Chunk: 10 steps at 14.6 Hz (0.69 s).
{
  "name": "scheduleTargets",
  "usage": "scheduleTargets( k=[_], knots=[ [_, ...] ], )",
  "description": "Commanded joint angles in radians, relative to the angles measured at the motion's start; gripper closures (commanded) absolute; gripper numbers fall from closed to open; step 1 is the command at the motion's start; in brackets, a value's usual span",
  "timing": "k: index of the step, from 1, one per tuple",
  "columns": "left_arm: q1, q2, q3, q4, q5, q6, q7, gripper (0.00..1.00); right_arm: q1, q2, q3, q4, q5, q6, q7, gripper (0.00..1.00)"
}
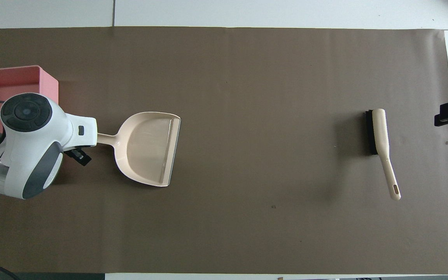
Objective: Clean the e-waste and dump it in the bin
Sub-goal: 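Lower the dustpan back onto the table with the left gripper, then open the left gripper and withdraw it from the dustpan handle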
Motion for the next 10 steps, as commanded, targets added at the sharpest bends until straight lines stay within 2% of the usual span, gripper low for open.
scheduleTargets(
  k=[1, 4, 10],
  knots=[
    [0.059, 0.033, -0.001, 0.09, -0.157, -0.008, -0.123, 0.02, 0.004, -0.014, -0.004, -0.02, -0.011, -0.004, -0.069, 0.0],
    [0.078, 0.041, 0.0, 0.197, -0.214, -0.056, -0.22, 0.02, 0.005, -0.015, -0.004, -0.023, -0.01, 0.008, -0.066, 0.0],
    [0.136, 0.034, 0.002, 0.487, -0.317, -0.312, -0.276, 0.02, 0.004, -0.023, -0.004, -0.031, 0.001, 0.002, -0.055, 0.0]
  ],
)
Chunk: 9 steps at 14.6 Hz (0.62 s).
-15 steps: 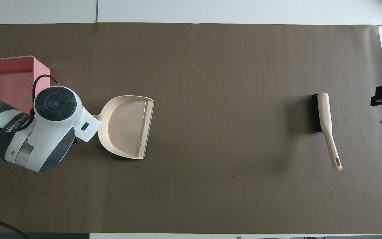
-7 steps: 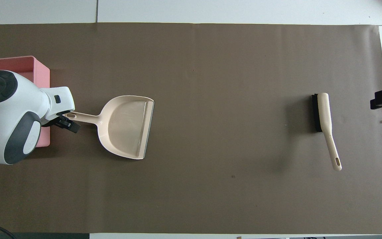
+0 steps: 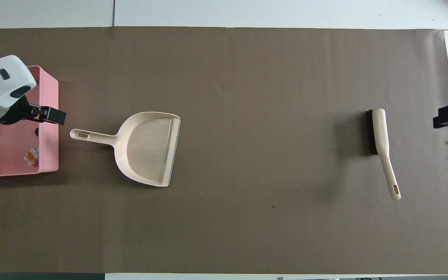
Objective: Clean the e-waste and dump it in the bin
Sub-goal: 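Open the left gripper and withdraw it from the dustpan handle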
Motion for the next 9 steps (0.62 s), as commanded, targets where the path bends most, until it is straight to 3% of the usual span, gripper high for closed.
scheduleTargets(
  k=[1, 7, 9],
  knots=[
    [0.031, 0.023, -0.001, 0.162, -0.043, -0.145, -0.021, 0.02, 0.001, -0.021, -0.004, -0.027, 0.001, 0.001, -0.011, 0.0],
    [0.044, 0.019, 0.008, 0.275, -0.057, -0.306, -0.021, 0.02, 0.001, -0.023, -0.004, -0.027, 0.001, 0.0, -0.011, 0.0],
    [0.043, 0.005, 0.013, 0.269, -0.051, -0.325, -0.026, 0.02, 0.001, -0.021, -0.005, -0.027, 0.001, 0.001, -0.011, 0.0]
  ],
)
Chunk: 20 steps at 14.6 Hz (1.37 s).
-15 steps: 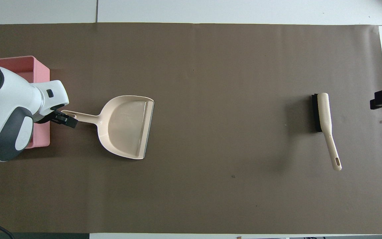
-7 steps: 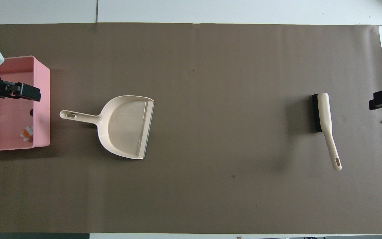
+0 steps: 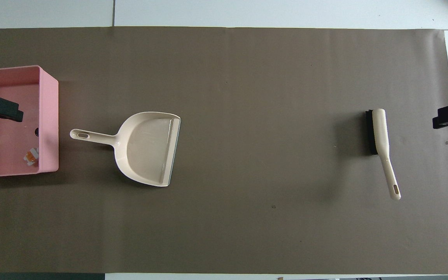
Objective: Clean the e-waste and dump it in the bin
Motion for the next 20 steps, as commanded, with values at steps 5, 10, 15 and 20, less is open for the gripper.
scheduleTargets(
  k=[5, 10, 15, 20],
  knots=[
    [0.001, -0.012, 0.005, 0.006, -0.017, -0.057, -0.046, 0.02, 0.001, -0.023, -0.004, -0.025, 0.001, 0.001, -0.011, 0.0],
    [0.001, -0.025, 0.005, -0.02, -0.038, -0.045, -0.045, 0.02, 0.001, -0.023, -0.005, -0.025, 0.001, 0.0, -0.011, 0.0],
    [0.001, -0.025, 0.005, -0.02, -0.037, -0.043, -0.042, 0.02, 0.001, -0.023, -0.004, -0.025, 0.001, 0.0, -0.011, 0.0],
    [0.001, -0.025, 0.006, -0.02, -0.028, -0.043, -0.043, 0.02, 0.001, -0.023, -0.005, -0.025, 0.001, 0.0, -0.011, 0.0]
  ],
)
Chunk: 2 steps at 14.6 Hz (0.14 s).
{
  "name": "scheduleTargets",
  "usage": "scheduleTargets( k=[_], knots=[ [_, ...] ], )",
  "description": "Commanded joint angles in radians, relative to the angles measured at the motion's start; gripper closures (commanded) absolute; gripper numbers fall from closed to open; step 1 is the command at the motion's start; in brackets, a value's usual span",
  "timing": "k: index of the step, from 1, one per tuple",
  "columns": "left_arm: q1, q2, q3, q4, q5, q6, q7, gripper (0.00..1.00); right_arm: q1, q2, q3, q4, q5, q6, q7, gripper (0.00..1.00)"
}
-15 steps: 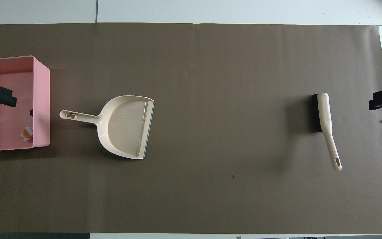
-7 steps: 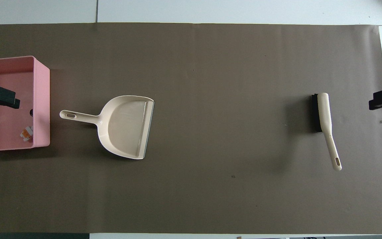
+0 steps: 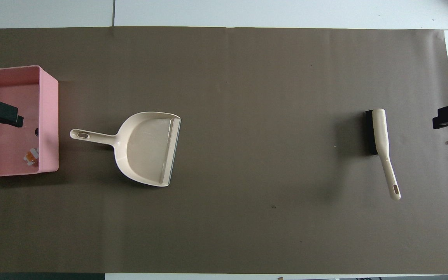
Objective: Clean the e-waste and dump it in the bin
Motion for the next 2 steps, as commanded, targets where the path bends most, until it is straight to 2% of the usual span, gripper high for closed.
scheduleTargets(
  k=[1, 2],
  knots=[
    [0.002, -0.023, 0.003, -0.023, -0.006, -0.003, -0.009, 0.02, 0.001, -0.022, -0.003, -0.025, 0.001, 0.002, -0.011, 0.0],
    [0.002, -0.022, 0.003, -0.023, -0.006, -0.003, -0.009, 0.02, 0.001, -0.022, -0.005, -0.025, 0.001, 0.0, -0.011, 0.0]
  ],
)
